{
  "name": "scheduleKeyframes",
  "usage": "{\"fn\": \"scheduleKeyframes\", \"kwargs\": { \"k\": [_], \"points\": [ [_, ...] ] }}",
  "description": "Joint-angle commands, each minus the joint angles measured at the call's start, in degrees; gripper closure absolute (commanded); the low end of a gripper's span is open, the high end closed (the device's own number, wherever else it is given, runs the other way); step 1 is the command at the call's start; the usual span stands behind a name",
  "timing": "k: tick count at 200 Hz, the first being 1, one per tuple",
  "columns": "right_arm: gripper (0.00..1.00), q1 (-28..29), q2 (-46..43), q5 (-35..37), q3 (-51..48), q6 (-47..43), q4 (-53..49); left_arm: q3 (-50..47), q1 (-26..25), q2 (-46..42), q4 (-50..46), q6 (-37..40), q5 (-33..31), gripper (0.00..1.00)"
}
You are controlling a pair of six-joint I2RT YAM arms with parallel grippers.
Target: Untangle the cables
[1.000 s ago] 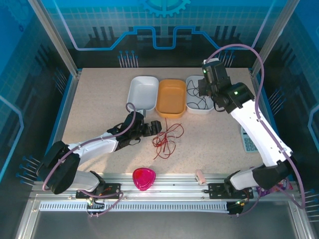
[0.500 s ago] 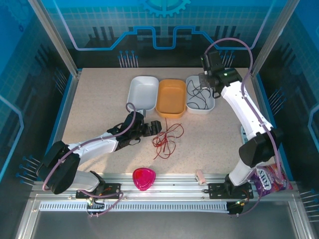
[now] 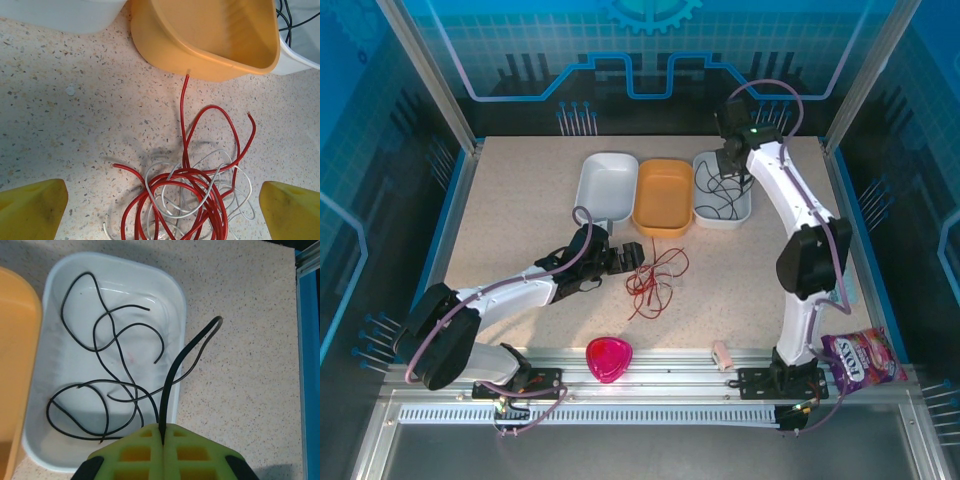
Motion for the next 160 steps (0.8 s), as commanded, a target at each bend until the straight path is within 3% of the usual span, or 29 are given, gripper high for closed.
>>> {"fn": "scheduleKeyframes", "kwargs": {
  "k": [1, 93, 160],
  "points": [
    [1.0, -0.65, 4.25, 2.7, 4.13, -1.4, -2.95, 0.92, -0.44, -1.31, -0.8, 0.62, -0.82, 0.01],
    [1.0, 1.24, 17.77, -1.87, 12.82, -8.09, 0.34, -0.4, -0.45, -3.58, -1.32, 0.53, -1.48, 0.01],
    [1.0, 3.16, 17.86, -6.19, 9.44, -14.4, 3.53, -0.53, -0.48, -4.21, -1.34, 0.37, -1.44, 0.01]
  ]
}}
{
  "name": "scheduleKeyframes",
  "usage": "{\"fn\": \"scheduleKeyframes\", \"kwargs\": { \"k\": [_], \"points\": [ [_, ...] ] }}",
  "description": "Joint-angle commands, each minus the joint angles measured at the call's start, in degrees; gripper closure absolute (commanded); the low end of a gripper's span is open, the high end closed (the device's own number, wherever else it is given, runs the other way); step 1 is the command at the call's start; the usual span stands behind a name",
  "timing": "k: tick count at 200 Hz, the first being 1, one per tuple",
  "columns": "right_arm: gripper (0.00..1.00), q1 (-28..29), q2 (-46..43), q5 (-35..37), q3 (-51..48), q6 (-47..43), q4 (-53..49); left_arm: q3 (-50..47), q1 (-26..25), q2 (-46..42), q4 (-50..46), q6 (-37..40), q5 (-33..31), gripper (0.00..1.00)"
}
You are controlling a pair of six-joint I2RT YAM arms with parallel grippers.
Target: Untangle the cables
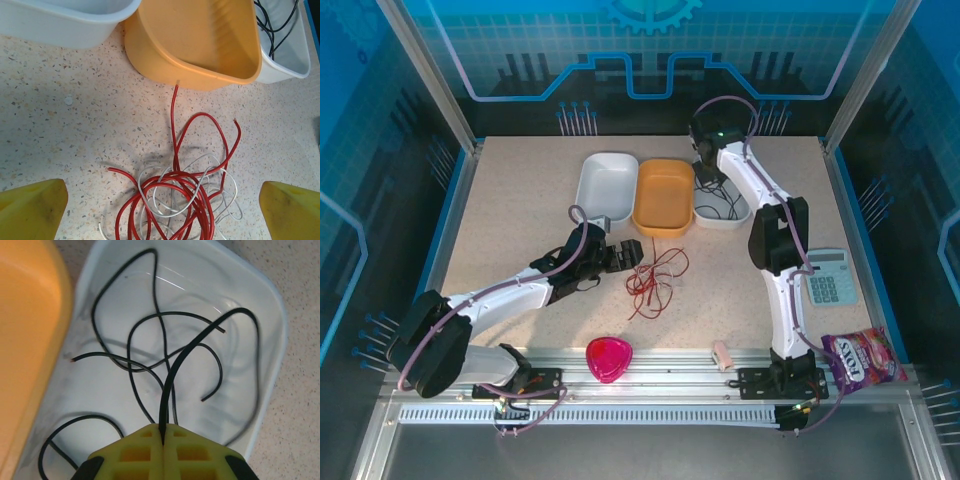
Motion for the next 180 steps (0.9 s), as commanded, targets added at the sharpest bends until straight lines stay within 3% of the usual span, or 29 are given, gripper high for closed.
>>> {"fn": "scheduleKeyframes", "kwargs": {
  "k": [1, 116, 180],
  "points": [
    [1.0, 0.96, -0.32, -3.12, -1.67, -3.69, 2.07, -0.51, -0.5, -1.37, -0.68, 0.32, -0.82, 0.01],
    [1.0, -0.85, 0.49, -6.6, -8.06, -2.96, 2.03, -0.68, -0.65, -1.85, -0.75, 0.14, -1.04, 0.01],
    [0.74, -0.58, -3.14, -9.25, -8.87, -1.23, 1.45, 0.37, -0.63, -1.51, -1.26, 0.45, -0.66, 0.01]
  ]
}}
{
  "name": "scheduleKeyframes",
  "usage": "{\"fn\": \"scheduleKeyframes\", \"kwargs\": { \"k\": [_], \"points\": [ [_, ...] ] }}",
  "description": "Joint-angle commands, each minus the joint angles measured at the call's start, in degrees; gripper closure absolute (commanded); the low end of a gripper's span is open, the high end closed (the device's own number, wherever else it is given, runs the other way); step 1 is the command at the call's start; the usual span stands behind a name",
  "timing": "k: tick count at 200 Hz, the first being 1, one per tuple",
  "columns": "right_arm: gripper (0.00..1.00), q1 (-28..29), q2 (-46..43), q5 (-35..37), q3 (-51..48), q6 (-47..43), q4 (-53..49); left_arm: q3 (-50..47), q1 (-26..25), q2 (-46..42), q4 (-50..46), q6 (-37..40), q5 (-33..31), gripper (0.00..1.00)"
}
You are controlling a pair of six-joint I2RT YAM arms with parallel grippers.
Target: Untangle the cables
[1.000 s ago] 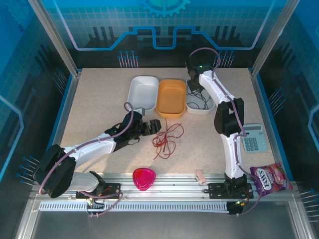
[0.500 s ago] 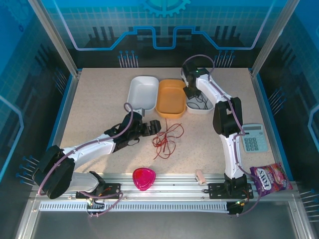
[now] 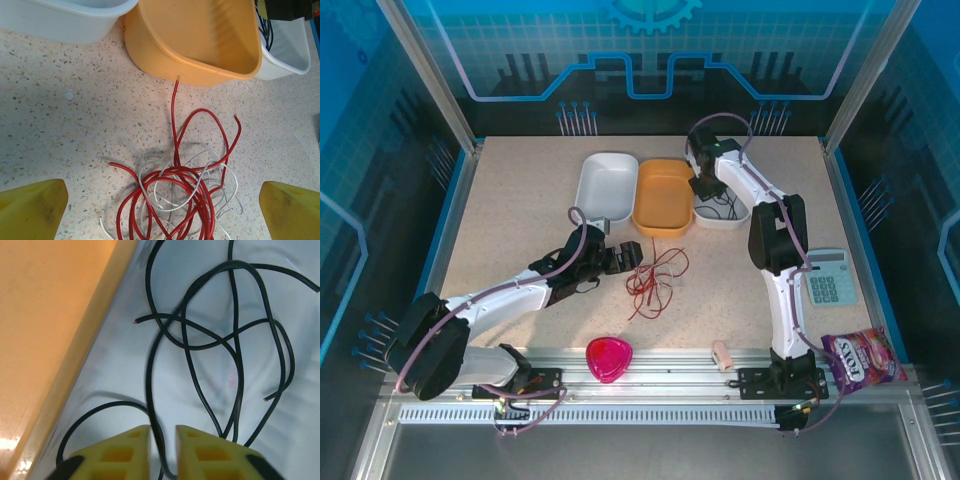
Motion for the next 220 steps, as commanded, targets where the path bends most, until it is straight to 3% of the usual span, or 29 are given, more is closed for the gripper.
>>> {"fn": "scheduleKeyframes", "kwargs": {
  "k": [1, 72, 122, 177, 220],
  "points": [
    [0.74, -0.28, -3.19, -2.43, -1.05, 1.02, -0.91, 1.1, -0.31, -0.67, -1.05, 0.47, -0.65, 0.01],
    [0.58, 0.26, -12.36, -1.69, -5.86, 5.67, -0.78, 2.34, -0.4, -2.14, -3.82, 2.21, -0.86, 0.01],
    [0.53, 0.94, -21.5, -3.96, -13.46, 10.77, 1.52, 3.11, -0.4, -2.24, -4.43, 3.11, -0.69, 0.01],
    [0.32, 2.14, -35.22, -12.76, -30.68, 20.05, 9.61, 7.24, -1.76, 1.01, -9.27, 8.8, 2.09, 0.02],
    [0.12, 3.7, -45.58, -17.56, -45.05, 27.49, 15.55, 13.59, -4.56, 7.08, -18.25, 13.57, 1.43, 0.16]
  ]
}}
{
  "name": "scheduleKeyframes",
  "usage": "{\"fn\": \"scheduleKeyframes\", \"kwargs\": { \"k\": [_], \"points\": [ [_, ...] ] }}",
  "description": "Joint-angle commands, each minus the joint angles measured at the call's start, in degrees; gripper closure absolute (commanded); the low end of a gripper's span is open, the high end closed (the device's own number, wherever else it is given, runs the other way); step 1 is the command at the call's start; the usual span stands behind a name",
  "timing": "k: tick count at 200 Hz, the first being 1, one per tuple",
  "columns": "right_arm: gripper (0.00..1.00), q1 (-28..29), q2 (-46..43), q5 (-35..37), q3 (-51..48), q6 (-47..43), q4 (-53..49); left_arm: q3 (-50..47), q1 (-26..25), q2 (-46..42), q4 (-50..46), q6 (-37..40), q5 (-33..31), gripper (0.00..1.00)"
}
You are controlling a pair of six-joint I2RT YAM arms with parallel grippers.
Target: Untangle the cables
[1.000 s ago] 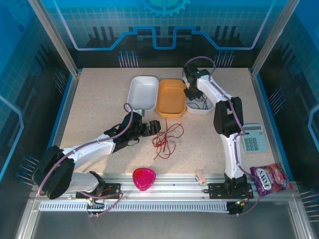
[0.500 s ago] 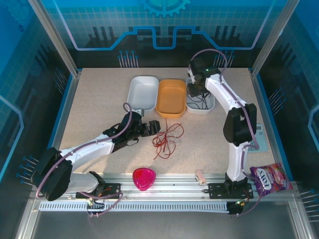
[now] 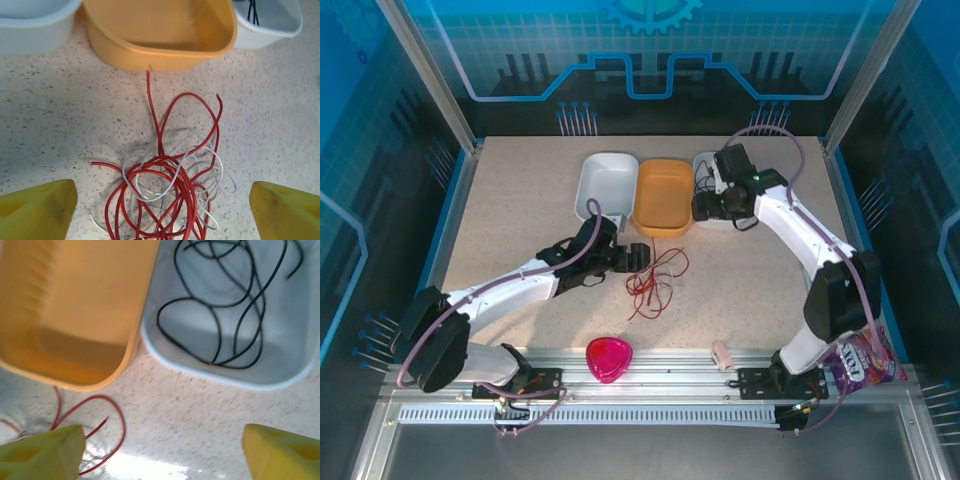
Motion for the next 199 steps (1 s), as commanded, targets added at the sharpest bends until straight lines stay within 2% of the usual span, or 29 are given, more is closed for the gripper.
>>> {"fn": "scheduleKeyframes", "kwargs": {
  "k": [1, 33, 67, 87, 131, 199],
  "points": [
    [0.12, 1.38, -5.36, -5.25, -6.52, 6.27, 5.42, 3.73, -1.46, 3.59, -7.17, 4.3, 0.35, 0.16],
    [0.16, 3.48, -10.71, -6.52, -14.49, 9.77, 7.07, 4.41, -2.32, 7.17, -7.85, 1.92, 2.18, 0.21],
    [0.32, 5.99, -12.78, -9.5, -20.15, 14.05, 9.05, 4.95, -3.36, 9.95, -8.67, 1.38, 3.17, 0.27],
    [0.4, 9.05, -11.67, -9.91, -21.64, 15.69, 9.93, 5.86, -4.46, 11.3, -9.12, 1.51, 3.84, 0.31],
    [0.58, 14.41, -8.15, -11.26, -23.79, 18.73, 14.33, 6.33, -6.31, 13.16, -7.5, -0.05, 4.8, 0.36],
    [0.65, 15.48, -0.48, -14.37, -23.11, 20.05, 18.96, 5.37, -6.85, 13.37, -7.15, -1.4, 1.04, 0.51]
  ]
}}
